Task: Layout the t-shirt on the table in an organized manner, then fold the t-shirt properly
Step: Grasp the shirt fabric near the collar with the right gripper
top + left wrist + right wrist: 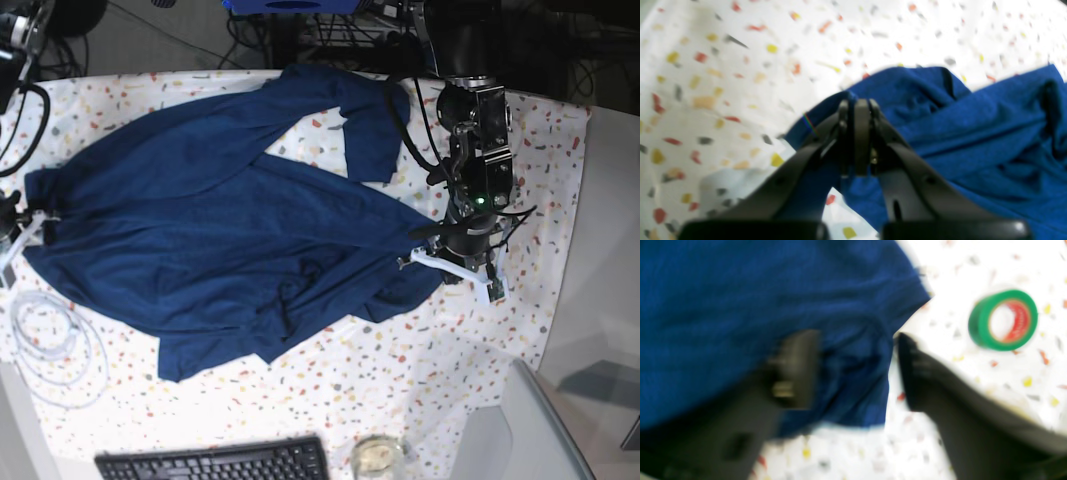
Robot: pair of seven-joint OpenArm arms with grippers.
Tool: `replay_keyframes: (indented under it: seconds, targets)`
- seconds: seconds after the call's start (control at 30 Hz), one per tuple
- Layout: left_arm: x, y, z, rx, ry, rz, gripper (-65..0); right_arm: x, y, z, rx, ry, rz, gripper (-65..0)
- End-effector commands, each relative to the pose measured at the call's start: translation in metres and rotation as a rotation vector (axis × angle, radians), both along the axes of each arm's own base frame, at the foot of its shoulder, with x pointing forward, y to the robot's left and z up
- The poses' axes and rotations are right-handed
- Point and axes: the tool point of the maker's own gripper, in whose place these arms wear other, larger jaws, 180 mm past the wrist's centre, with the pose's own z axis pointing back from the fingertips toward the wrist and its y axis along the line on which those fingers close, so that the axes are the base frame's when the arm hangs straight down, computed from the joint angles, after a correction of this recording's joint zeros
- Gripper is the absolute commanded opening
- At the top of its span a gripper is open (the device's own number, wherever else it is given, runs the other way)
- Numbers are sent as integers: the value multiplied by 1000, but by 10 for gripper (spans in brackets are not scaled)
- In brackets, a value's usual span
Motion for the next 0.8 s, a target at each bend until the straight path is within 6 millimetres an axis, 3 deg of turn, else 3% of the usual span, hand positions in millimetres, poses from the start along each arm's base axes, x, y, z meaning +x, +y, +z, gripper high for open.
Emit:
replay_keyframes:
  seconds: [0.0, 0.13, 0.27, 0.53, 0.77]
  targets:
    - [2, 8, 7, 25, -31, 3, -650, -1, -1, 12, -38, -28, 37, -207]
    - [-14, 15, -3, 39, 2, 3, -650, -33, 50, 21, -65, -67, 210, -186]
    - [-31, 28, -13, 66, 40, 3, -650, -56, 120, 28, -8, -121, 402, -186]
    - [-49, 50, -27, 132, 51, 5, -650, -96, 231, 14, 143, -74, 696, -186]
    - [-53, 60, -27, 151, 61, 10, -650, -138, 298, 8, 212, -18, 984, -197]
